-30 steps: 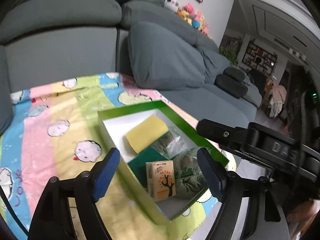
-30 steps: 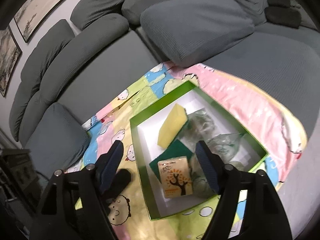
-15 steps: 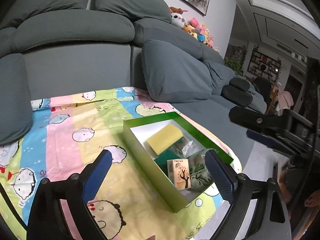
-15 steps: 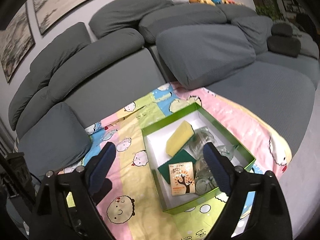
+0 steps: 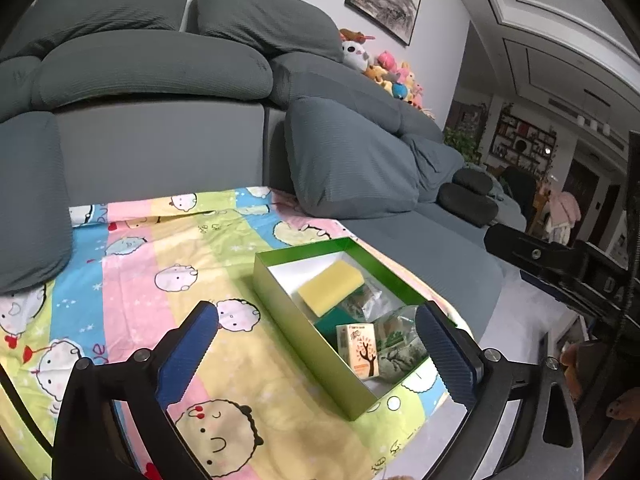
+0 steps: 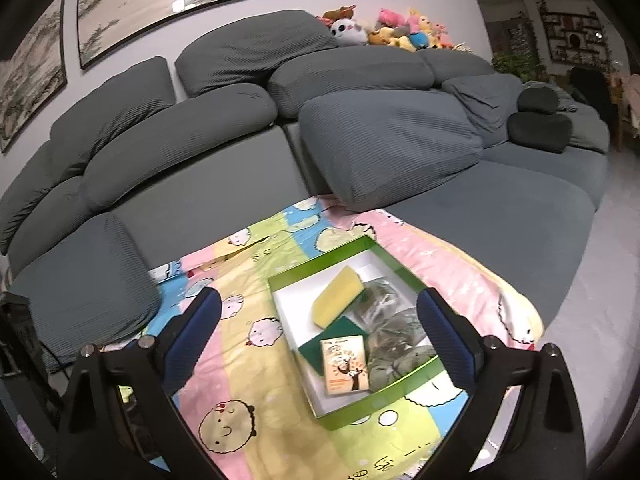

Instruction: Organize objects

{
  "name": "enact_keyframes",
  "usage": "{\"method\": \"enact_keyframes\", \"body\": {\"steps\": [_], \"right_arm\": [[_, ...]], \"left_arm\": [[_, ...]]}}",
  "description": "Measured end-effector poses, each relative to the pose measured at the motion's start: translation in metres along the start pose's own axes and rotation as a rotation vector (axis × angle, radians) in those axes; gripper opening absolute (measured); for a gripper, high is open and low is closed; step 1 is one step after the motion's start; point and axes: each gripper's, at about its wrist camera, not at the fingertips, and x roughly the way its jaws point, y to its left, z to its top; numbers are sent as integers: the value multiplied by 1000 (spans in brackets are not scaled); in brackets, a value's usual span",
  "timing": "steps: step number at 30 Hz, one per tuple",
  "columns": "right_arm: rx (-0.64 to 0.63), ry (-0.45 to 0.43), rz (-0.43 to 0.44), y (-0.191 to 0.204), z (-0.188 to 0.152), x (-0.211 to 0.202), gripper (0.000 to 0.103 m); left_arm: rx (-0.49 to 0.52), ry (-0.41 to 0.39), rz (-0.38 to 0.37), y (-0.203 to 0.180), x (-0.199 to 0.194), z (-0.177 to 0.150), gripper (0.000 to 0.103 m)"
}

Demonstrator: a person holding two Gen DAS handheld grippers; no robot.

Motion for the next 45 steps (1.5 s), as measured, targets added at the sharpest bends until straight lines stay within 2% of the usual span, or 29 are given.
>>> {"method": "enact_keyframes", "body": {"steps": [4,45], "right_arm": [[-9,1,-44,4,-1,-4,98],[-35,14,-57,10,-3,0,99]], "left_arm": [[8,10,-18,0,-1,0,100],[19,62,-35,1,3,-8,100]]}}
